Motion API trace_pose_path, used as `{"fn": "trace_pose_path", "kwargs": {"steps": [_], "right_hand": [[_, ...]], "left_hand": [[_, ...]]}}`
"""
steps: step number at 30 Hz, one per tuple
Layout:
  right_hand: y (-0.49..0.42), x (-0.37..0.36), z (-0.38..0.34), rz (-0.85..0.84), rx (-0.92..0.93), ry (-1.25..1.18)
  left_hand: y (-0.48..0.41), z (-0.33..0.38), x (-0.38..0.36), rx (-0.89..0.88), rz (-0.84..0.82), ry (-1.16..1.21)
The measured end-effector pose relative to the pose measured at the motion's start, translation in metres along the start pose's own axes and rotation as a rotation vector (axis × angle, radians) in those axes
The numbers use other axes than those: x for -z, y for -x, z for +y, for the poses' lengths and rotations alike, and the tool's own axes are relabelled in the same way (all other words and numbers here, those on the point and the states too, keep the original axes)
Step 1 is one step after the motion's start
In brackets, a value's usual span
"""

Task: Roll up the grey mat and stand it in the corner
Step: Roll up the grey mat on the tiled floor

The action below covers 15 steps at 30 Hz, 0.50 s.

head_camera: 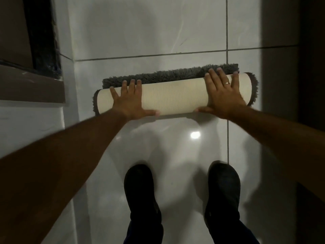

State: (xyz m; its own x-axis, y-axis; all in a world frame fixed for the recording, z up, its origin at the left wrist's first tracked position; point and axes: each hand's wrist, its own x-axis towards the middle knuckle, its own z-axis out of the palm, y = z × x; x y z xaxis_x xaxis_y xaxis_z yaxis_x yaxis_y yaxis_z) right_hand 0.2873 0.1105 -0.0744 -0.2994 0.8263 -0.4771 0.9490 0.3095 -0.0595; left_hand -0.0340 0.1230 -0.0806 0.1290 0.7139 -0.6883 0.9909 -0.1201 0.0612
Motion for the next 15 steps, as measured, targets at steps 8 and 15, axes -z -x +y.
{"fn": "trace_pose_path", "kwargs": {"steps": [8, 15], "right_hand": [[-0.088, 0.033, 0.007, -0.19, 0.158, -0.184], [-0.136, 0.03, -0.032, -0.411, 0.15, -0.384]], "left_hand": [[-0.047, -0.016, 0.025, -0.055, -0.076, 0.052], [-0.05, -0.019, 0.006, -0.084, 0.009, 0.073]]}}
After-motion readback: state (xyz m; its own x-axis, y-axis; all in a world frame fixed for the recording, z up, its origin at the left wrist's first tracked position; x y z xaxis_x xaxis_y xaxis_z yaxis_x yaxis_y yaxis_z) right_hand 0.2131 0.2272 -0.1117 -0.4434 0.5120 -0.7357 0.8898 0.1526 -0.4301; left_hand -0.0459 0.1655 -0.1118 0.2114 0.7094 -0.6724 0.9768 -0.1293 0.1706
